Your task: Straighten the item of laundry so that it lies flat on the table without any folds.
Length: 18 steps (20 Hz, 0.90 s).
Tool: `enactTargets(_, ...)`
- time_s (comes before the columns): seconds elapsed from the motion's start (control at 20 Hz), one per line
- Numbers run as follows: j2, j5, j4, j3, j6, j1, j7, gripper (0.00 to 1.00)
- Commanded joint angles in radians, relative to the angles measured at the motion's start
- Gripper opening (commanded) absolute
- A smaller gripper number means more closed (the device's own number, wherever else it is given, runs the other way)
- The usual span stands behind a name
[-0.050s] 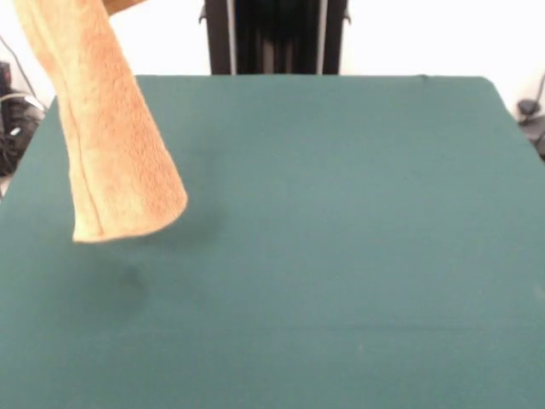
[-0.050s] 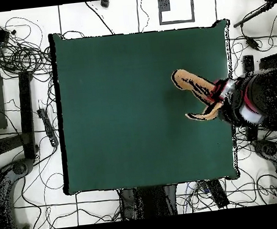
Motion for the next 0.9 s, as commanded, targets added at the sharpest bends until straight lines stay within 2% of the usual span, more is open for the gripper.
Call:
enactTargets(0.05, 0.061, -0.01, -0.068, 0.115, 0.122, 0.028, -0.159, 0.0)
enactTargets(0.9, 0.04, 0.001, -0.07, 0.104, 0.15, 0.028, -0.165, 0.0)
